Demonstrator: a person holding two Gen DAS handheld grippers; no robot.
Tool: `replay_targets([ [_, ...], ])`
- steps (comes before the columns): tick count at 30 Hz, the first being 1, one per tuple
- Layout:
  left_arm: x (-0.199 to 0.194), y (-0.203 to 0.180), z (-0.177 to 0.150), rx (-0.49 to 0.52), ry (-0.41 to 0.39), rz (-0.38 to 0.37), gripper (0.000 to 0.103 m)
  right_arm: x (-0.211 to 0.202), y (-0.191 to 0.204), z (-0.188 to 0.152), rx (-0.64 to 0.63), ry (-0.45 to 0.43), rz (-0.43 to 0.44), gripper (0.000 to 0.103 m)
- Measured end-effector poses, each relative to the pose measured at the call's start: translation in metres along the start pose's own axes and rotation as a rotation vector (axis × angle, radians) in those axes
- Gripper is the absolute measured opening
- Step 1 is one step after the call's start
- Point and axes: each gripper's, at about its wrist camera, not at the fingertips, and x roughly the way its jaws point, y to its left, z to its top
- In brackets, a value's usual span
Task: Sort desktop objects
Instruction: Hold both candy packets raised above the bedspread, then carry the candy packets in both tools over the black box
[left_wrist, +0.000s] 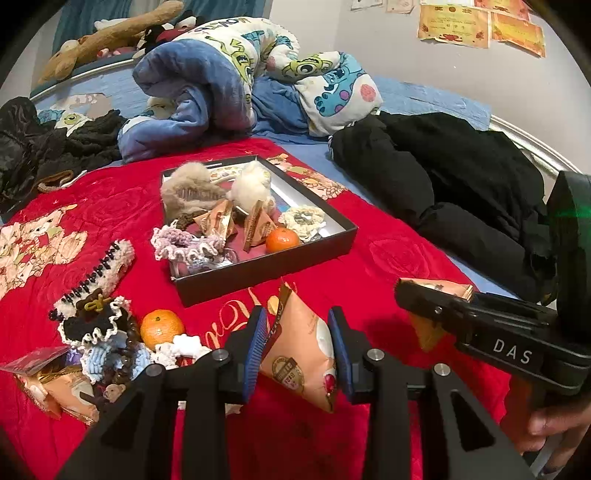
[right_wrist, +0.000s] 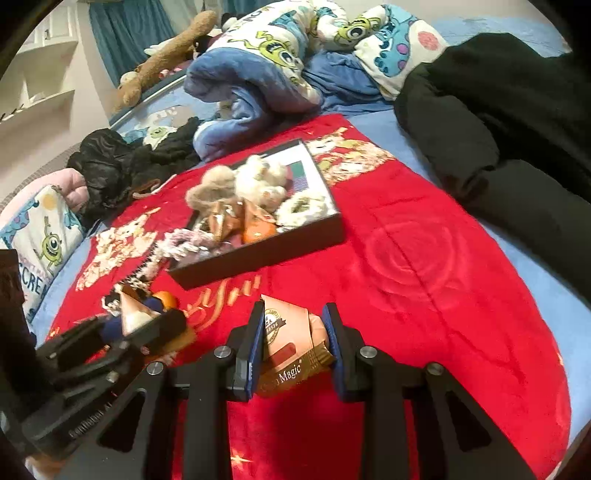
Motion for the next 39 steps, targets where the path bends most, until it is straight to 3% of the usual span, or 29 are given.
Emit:
replay_targets([
  [15, -0.002, 0.013, -0.002, -0.013, -0.001, 0.014, 0.036, 0.012, 0.031, 0.01, -0.006, -0.008, 0.036, 0.029],
  [28, -0.004, 0.017, 0.003, 0.019, -0.04, 0.056, 0.036, 0.027, 0.026, 0.025, 0.024, -0.017, 0.022, 0.029],
  [32, 0.002, 0.03, 0.014, -0.035, -0.035, 0.021, 0.036, 0.033, 0.026, 0.04, 0.05, -0.054, 0.055, 0.029],
  [39, 0.01, 0.052, 0.048, -0.078, -0.093, 0.014, 0.035, 0.053, 0.037, 0.067, 0.034, -0.113, 0.072, 0.029],
])
